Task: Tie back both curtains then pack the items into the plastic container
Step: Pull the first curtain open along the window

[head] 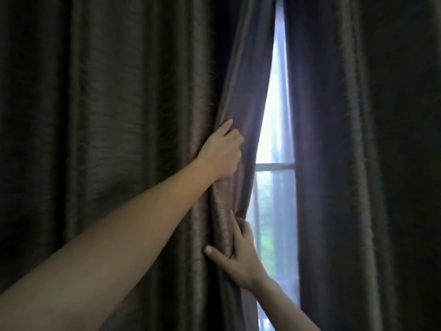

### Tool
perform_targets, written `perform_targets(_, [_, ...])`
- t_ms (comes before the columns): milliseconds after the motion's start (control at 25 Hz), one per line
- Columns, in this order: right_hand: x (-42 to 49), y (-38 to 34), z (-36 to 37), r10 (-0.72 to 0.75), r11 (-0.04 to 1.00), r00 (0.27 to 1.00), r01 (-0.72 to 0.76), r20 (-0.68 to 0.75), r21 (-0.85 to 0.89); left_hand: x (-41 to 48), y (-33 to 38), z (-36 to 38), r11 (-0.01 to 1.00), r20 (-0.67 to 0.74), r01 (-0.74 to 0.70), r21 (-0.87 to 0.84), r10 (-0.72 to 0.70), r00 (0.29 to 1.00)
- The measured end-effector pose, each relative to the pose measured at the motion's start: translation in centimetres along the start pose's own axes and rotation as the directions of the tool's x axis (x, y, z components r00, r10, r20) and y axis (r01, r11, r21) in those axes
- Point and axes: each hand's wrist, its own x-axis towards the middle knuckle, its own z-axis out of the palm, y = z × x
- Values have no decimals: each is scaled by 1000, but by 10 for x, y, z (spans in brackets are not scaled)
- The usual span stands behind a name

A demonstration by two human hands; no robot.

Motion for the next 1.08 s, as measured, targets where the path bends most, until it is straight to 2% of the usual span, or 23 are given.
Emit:
perform_targets(200, [22,-45,54,-120,993,989,117,89,36,-35,-55,15,923,13,95,372,-108,994])
perform_targets(360, [37,-87,98,-182,983,980,179,86,36,-66,-100,18,804,-112,275,528,-255,960])
perform_targets(560, [58,-147,165,-270,938,951,224,153,265,-123,-180,40,804,-97,468,368,-467,879])
perform_targets(640, [67,-167,198,-272,930,948,215,167,298,-147,-209,53,792,-73,519,321,-526,847])
perform_targets(920, [108,-230,297,-206,968,929,148,306,201,-221,-301,99,713,-7,686,144,-692,722])
perform_targets(1080, [121,-260,343,-245,965,911,197,332,172,-255,-342,116,699,-20,715,35,-714,699])
